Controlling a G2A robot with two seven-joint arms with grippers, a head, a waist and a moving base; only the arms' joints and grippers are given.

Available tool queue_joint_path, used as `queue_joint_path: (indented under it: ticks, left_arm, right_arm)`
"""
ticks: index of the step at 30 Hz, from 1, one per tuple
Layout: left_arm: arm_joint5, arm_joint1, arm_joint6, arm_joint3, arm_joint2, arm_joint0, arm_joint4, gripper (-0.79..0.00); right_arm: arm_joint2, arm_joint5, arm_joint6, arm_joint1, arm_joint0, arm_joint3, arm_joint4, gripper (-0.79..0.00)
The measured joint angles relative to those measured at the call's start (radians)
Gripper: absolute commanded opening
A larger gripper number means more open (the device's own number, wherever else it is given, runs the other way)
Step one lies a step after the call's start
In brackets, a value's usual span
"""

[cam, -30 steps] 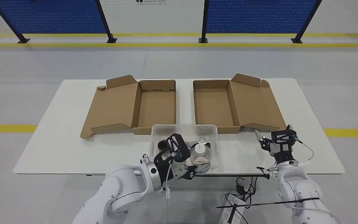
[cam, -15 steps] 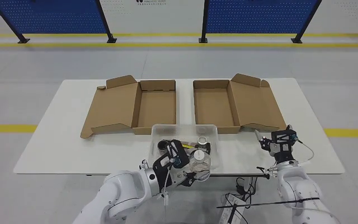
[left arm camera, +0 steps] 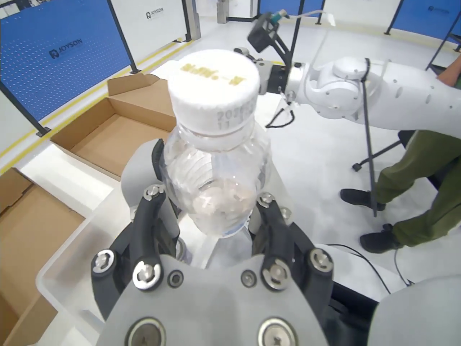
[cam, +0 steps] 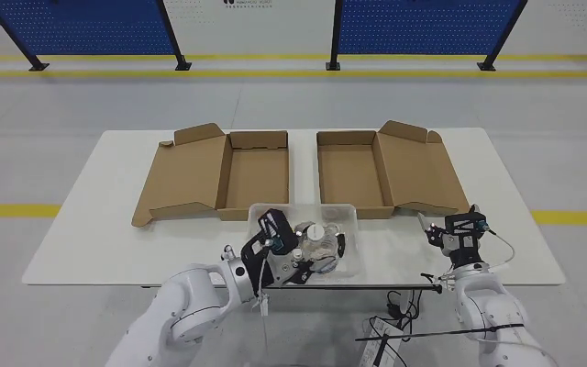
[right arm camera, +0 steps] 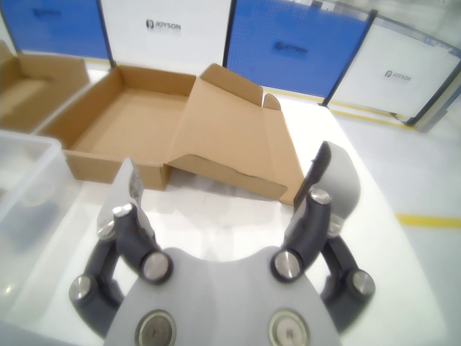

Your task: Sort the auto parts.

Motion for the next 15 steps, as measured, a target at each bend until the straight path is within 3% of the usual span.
queue_joint_path:
  ticks: [10,15]
  left_arm:
    - [0.040,0.002,-0.003,0.114,-0.080,-0.173,0.058,-0.785]
    - [0.076,0.002,-0.009,0.173,-0.099,-0.223,0.100,-0.785]
  right_arm:
    - [0.000,0.000,0.000,0.000,0.000,0.000,0.000,0.000]
    - [0.000,0.000,0.000,0.000,0.000,0.000,0.000,0.000]
